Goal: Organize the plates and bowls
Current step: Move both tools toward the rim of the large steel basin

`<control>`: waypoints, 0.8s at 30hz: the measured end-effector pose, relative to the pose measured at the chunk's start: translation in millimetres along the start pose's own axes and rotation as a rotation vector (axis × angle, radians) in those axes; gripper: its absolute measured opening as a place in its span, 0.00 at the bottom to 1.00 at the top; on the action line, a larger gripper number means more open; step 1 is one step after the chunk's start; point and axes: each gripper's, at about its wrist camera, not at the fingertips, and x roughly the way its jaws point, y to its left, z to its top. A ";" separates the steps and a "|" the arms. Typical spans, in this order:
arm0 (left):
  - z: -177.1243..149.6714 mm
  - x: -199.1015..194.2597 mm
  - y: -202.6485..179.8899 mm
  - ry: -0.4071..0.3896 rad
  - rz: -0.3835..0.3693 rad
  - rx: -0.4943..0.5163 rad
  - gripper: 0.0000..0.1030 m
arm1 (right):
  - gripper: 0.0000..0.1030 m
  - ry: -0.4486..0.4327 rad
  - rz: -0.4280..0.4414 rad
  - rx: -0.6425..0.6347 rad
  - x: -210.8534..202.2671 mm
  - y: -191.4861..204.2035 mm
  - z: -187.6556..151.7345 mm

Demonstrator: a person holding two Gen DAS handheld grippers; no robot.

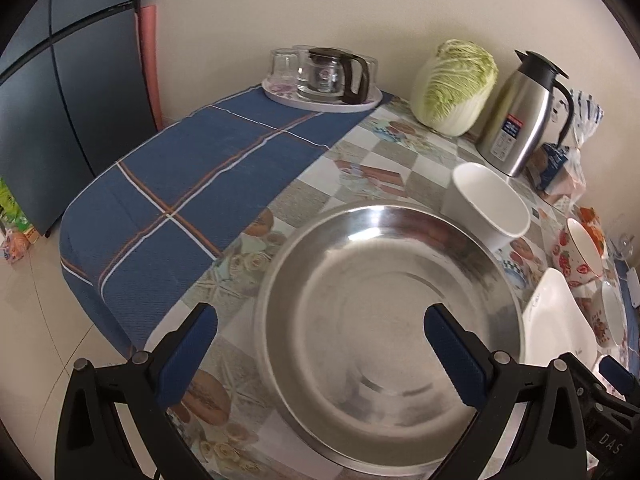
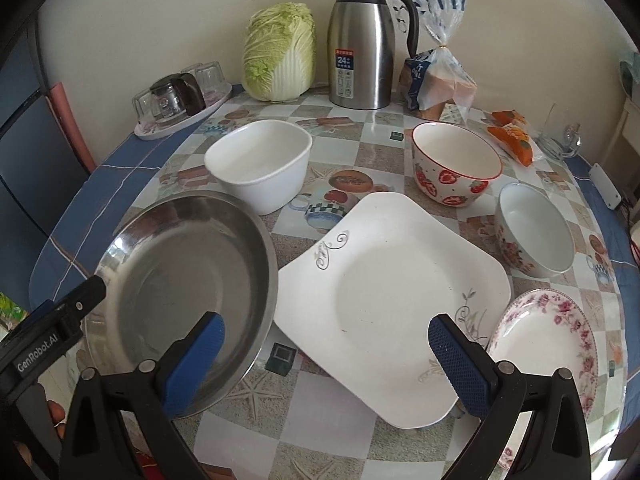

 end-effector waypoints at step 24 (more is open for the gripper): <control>-10.6 34.4 35.7 0.103 -0.052 -0.028 1.00 | 0.88 0.098 0.039 -0.079 32.4 38.0 -8.1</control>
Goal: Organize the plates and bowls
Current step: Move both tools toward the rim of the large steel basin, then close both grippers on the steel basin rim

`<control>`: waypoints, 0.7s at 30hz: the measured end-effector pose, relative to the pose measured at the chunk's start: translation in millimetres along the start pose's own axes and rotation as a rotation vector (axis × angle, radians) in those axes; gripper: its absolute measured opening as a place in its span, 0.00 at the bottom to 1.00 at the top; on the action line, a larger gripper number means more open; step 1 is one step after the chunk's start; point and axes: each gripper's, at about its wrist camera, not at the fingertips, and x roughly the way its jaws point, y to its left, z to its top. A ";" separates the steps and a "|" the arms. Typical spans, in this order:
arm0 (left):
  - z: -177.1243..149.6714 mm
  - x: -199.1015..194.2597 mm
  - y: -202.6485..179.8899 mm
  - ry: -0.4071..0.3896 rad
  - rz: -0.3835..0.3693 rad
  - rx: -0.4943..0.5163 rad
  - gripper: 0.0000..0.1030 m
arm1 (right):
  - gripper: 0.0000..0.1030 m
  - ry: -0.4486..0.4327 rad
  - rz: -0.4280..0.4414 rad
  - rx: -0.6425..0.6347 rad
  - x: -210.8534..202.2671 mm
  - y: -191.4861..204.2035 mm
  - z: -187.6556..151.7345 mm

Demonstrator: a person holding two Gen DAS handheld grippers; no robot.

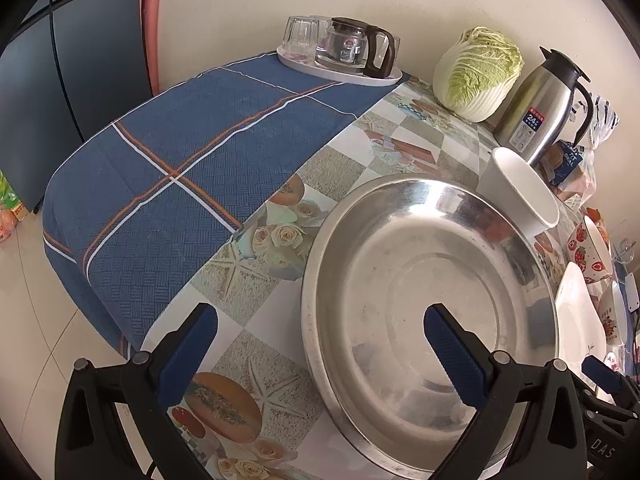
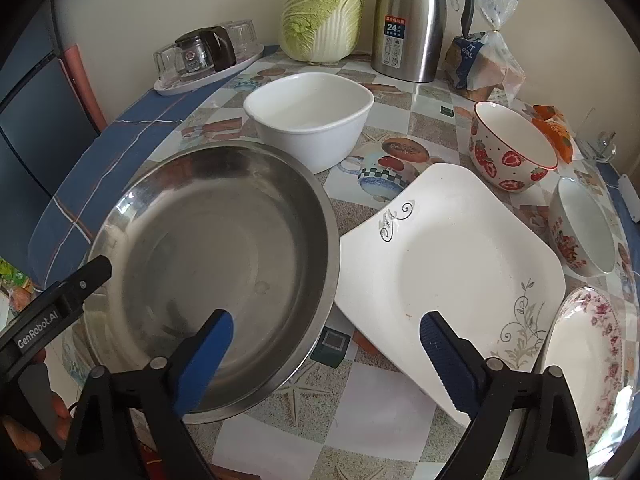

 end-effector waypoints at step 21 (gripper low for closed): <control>-1.2 18.8 -1.0 0.051 -0.022 0.014 0.42 | 0.26 0.105 0.151 0.108 23.8 -9.9 -6.3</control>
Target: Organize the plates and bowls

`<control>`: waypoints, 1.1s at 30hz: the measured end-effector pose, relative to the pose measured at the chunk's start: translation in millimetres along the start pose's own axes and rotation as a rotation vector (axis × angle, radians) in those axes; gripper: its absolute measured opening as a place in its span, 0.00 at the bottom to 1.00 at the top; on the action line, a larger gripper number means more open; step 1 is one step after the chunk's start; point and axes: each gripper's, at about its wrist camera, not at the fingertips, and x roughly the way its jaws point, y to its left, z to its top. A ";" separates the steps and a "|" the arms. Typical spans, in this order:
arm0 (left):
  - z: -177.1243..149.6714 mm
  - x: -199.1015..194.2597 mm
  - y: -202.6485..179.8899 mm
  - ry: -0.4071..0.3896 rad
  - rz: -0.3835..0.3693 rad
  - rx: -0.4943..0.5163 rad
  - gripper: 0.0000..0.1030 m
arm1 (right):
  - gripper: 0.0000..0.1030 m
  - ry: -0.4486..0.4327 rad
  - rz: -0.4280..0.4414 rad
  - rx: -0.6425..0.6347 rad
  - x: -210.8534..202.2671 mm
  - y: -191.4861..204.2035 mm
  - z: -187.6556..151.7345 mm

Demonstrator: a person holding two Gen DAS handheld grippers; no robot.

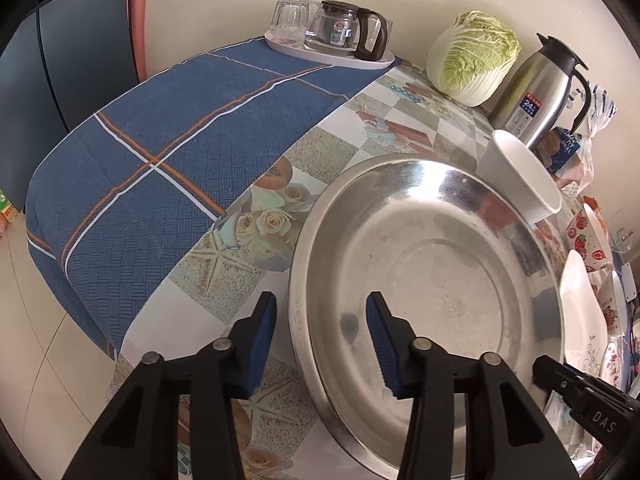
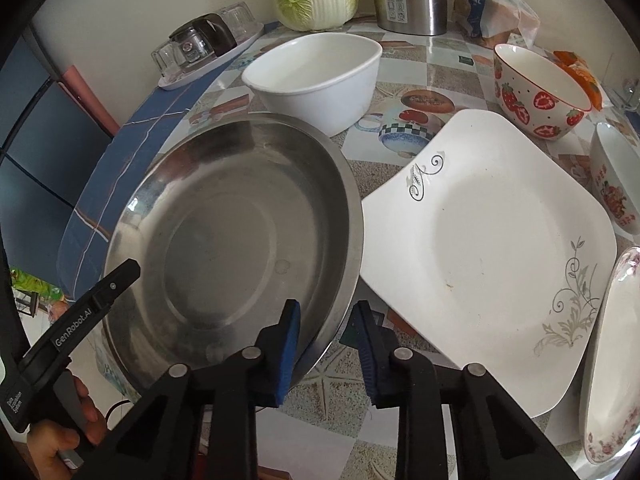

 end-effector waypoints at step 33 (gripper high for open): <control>1.5 -24.4 -28.2 -0.041 0.150 0.133 0.27 | 0.21 -0.054 0.047 -0.082 -15.8 -1.7 10.2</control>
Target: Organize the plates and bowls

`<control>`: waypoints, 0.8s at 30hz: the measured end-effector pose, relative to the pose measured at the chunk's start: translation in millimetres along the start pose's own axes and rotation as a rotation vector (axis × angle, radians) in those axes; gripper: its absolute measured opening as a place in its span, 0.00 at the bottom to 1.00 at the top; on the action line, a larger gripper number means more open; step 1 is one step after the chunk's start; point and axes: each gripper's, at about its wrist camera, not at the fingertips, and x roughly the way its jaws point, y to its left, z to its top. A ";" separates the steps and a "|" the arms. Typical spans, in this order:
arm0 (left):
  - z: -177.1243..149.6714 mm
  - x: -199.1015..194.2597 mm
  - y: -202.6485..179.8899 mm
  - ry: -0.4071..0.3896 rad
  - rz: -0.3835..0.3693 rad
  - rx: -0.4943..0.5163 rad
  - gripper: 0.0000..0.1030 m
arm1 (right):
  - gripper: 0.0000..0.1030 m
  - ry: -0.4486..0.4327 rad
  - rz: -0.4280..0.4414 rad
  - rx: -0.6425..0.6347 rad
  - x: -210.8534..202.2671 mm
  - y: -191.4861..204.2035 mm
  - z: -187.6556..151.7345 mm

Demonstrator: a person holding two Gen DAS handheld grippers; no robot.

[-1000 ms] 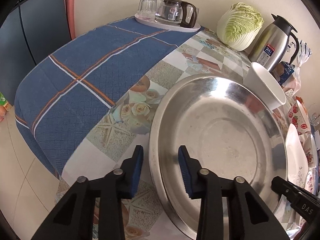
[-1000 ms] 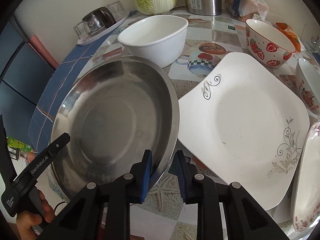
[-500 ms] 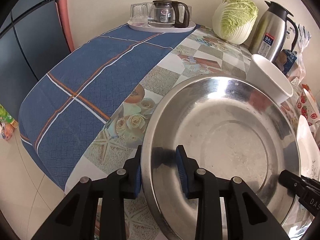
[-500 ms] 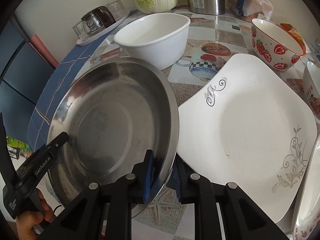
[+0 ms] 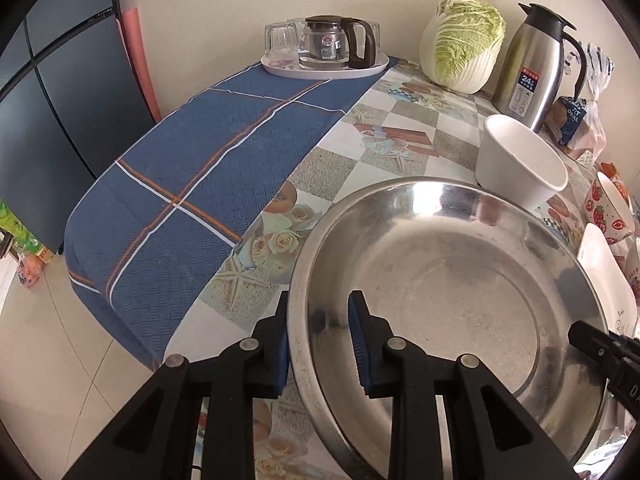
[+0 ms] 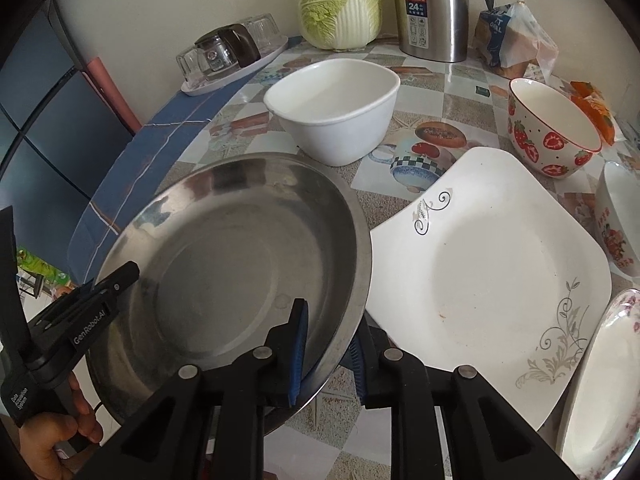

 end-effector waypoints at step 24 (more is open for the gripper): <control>30.1 -100.3 -109.1 -0.137 -0.039 0.104 0.27 | 0.21 -0.277 0.066 0.126 -124.5 -92.5 2.3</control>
